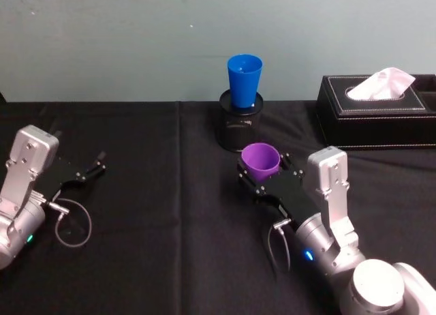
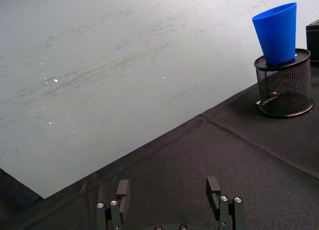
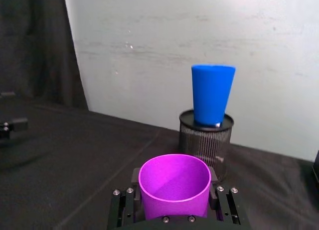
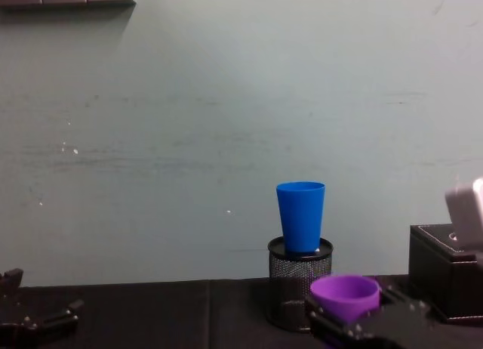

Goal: Pick up one cup with a gripper and tap it against the other cup.

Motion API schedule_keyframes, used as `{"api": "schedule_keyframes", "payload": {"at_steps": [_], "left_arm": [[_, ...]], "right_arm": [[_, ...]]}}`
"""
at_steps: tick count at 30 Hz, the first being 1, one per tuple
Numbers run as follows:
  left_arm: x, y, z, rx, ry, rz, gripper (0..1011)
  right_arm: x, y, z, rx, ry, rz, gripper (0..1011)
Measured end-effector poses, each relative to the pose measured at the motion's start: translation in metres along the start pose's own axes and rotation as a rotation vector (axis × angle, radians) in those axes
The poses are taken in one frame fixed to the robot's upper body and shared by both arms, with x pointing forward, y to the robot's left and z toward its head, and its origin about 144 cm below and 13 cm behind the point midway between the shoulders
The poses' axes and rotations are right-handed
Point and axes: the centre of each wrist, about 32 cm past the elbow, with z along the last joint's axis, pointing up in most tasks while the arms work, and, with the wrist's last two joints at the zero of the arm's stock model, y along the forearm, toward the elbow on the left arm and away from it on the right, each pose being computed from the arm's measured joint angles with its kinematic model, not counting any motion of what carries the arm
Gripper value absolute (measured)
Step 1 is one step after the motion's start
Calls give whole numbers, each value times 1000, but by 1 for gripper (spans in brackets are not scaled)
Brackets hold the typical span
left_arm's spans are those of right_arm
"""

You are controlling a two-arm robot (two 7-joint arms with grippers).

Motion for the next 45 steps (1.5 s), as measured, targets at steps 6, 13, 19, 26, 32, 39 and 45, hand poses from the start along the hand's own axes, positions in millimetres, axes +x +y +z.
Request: {"api": "schedule_keyframes", "payload": {"at_steps": [6,13,19,26,32,39,45], "left_arm": [[0,0,0,0,0,0,1000],[0,0,0,0,0,0,1000],[0,0,0,0,0,0,1000],[0,0,0,0,0,0,1000],[0,0,0,0,0,0,1000],[0,0,0,0,0,0,1000],[0,0,0,0,0,0,1000]], "right_arm": [[-5,-2,-18,-14,21,-23,739],[-6,0,-24,-58,49,-23,853],[-6,0,-20,-69,56,-17,1003],[-6,-2,4,-39,56,-21,1002],[-5,-10,36,-19,48,-63,1003],[8,-24,50,-20,26,-151,1003],[30,-36,45,-34,12,-270,1003]]}}
